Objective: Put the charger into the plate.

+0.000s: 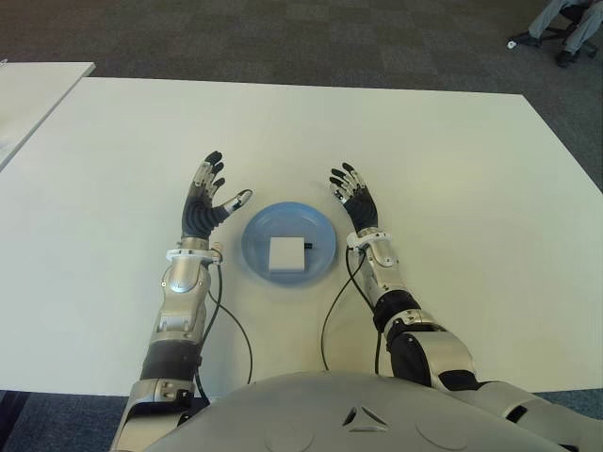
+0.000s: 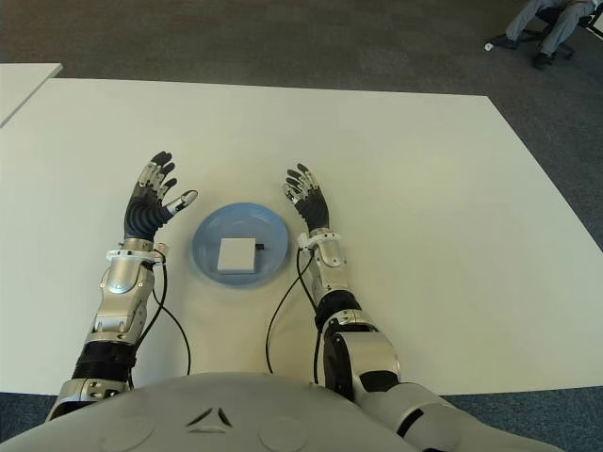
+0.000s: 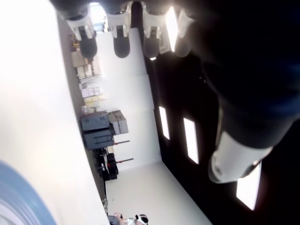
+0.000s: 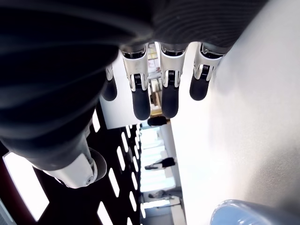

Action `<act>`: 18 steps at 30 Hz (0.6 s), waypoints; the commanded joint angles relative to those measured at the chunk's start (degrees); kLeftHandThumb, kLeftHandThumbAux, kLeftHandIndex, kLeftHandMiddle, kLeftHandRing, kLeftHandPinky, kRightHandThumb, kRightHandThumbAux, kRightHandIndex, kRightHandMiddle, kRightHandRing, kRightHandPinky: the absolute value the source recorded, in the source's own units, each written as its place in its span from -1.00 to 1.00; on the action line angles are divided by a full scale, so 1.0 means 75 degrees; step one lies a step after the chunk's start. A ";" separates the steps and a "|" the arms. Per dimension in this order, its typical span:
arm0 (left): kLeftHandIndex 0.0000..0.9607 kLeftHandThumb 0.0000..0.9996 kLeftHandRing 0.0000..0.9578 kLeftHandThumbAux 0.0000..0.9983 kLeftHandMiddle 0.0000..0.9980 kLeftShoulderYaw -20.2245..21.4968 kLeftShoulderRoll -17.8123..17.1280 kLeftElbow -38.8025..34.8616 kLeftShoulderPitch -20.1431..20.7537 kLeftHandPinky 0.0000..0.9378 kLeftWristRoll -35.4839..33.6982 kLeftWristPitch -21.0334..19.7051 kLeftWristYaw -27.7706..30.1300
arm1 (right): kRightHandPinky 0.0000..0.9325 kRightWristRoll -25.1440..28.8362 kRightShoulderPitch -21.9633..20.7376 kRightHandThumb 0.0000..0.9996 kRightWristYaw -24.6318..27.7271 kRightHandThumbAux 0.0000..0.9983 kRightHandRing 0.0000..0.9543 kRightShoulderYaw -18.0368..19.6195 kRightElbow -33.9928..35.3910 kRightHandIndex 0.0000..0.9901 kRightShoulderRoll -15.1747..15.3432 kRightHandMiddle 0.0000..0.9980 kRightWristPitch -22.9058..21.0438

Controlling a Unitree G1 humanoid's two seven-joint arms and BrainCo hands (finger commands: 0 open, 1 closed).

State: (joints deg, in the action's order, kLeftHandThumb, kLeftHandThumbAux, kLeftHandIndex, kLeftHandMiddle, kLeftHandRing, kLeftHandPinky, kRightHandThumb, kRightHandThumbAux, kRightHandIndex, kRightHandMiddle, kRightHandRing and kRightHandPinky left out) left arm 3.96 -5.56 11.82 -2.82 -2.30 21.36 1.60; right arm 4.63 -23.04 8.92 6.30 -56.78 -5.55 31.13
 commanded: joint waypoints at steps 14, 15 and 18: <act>-0.96 -1.00 -0.92 0.59 -0.92 -0.0180 0.0321 0.1111 -0.0120 -0.85 -0.0053 0.0477 0.0370 | -0.75 0.0042 0.0629 -0.98 0.0140 0.39 -0.67 -0.0038 0.0365 -0.81 0.0128 -0.60 -0.0356; -0.95 -1.00 -0.92 0.59 -0.92 -0.0171 0.0323 0.1229 -0.0105 -0.85 -0.0060 0.0530 0.0400 | -0.76 0.0046 0.0659 -0.98 0.0153 0.39 -0.67 -0.0040 0.0412 -0.81 0.0135 -0.61 -0.0364; -0.95 -1.00 -0.92 0.58 -0.92 -0.0108 0.0302 0.1892 0.0055 -0.85 -0.0146 0.0778 0.0587 | -0.76 0.0044 0.0746 -0.99 0.0168 0.39 -0.68 -0.0054 0.0537 -0.82 0.0153 -0.61 -0.0370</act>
State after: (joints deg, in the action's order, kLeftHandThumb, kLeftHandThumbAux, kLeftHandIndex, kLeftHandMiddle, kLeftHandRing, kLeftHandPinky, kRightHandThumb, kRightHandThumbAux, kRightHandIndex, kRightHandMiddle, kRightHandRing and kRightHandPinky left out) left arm 3.21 -3.42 21.63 -3.11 -2.67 26.00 4.33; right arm 4.63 -20.18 10.16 5.77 -52.31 -4.72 30.51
